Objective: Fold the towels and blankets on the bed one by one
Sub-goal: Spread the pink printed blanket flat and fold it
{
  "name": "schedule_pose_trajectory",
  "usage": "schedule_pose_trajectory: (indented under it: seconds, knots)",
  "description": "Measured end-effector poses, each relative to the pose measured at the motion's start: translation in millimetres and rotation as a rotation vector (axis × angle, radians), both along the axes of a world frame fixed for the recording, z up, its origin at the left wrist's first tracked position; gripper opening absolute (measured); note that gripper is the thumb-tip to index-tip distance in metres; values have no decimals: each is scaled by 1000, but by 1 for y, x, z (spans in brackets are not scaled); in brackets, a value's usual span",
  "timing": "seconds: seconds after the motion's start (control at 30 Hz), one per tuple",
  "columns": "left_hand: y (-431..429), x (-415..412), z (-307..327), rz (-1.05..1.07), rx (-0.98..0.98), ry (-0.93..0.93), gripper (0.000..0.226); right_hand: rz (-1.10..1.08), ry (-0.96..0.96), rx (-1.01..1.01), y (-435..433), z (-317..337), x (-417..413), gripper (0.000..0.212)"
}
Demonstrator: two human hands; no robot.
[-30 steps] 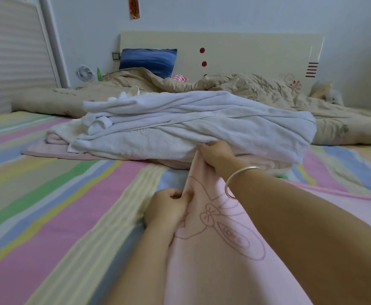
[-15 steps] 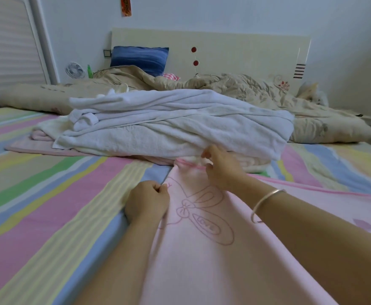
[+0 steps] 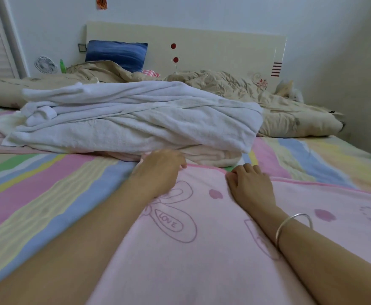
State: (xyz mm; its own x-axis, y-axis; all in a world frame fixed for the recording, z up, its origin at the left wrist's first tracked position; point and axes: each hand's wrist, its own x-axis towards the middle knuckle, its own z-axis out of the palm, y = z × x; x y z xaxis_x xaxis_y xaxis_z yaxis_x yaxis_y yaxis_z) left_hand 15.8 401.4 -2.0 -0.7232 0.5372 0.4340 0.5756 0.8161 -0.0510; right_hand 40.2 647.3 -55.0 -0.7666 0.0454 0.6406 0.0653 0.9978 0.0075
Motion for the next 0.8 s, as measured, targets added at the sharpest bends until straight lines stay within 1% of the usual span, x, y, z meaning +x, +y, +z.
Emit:
schedule_pose_trajectory:
  seconds: [0.07,0.1,0.2,0.27,0.37,0.43,0.5,0.57,0.63,0.7,0.73,0.8]
  knots:
    - [18,-8,-1,130,-53,-139,40,18,22,9,-1,0,1,24]
    - [25,-9,-2,184,-100,-122,40,22,29,21,-1,0,1,23]
    - [38,-6,-5,300,-244,63,38,-11,70,58,-1,0,0,19]
    - [43,0,-12,343,-318,120,32,-59,98,84,-4,3,4,20]
    - [40,13,-16,286,-417,270,20,-88,168,134,-10,9,18,22]
    - [26,22,-14,273,-435,314,23,-88,167,156,-12,15,32,27]
    - [9,41,-11,299,-403,313,27,-59,122,161,-14,21,52,33]
    - [-8,66,-8,358,-360,309,32,-16,95,125,-18,24,80,35]
    - [-24,100,-1,403,-229,312,35,50,89,87,-23,30,122,32]
    - [-42,138,0,420,-85,272,38,120,101,86,-30,35,169,23]
    - [-51,160,0,411,-41,241,38,151,100,93,-34,39,194,19]
    - [-65,199,-2,374,95,147,38,197,77,136,-37,47,240,20]
